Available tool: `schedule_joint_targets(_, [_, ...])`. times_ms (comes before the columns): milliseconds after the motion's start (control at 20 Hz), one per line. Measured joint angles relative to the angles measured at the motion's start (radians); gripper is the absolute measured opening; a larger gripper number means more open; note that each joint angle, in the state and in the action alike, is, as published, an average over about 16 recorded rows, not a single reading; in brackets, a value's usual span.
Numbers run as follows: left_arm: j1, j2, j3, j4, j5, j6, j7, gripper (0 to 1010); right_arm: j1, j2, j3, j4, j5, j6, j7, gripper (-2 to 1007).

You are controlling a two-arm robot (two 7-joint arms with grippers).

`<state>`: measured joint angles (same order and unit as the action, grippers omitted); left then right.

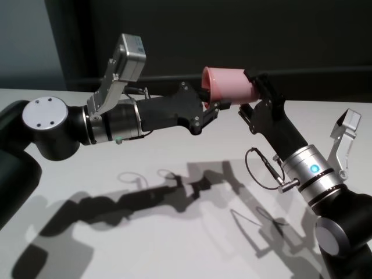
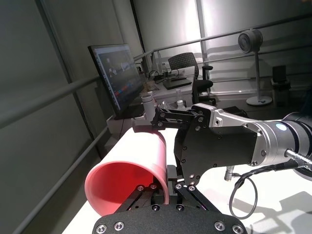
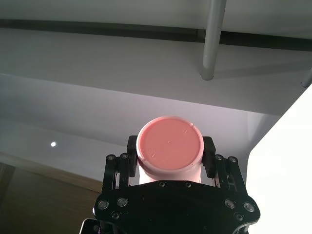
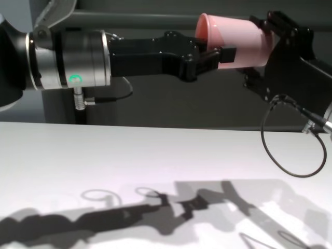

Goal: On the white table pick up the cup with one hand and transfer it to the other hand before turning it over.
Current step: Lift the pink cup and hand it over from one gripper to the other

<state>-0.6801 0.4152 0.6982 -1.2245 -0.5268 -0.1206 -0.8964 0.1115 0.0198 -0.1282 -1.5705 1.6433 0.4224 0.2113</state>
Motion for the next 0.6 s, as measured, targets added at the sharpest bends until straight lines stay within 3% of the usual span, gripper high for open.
schedule_joint_targets(600, [0.0,0.0,0.0,0.0,0.0,0.0,0.0,49,0.0,0.0,0.0,0.0,0.001,0.0,0.0,757])
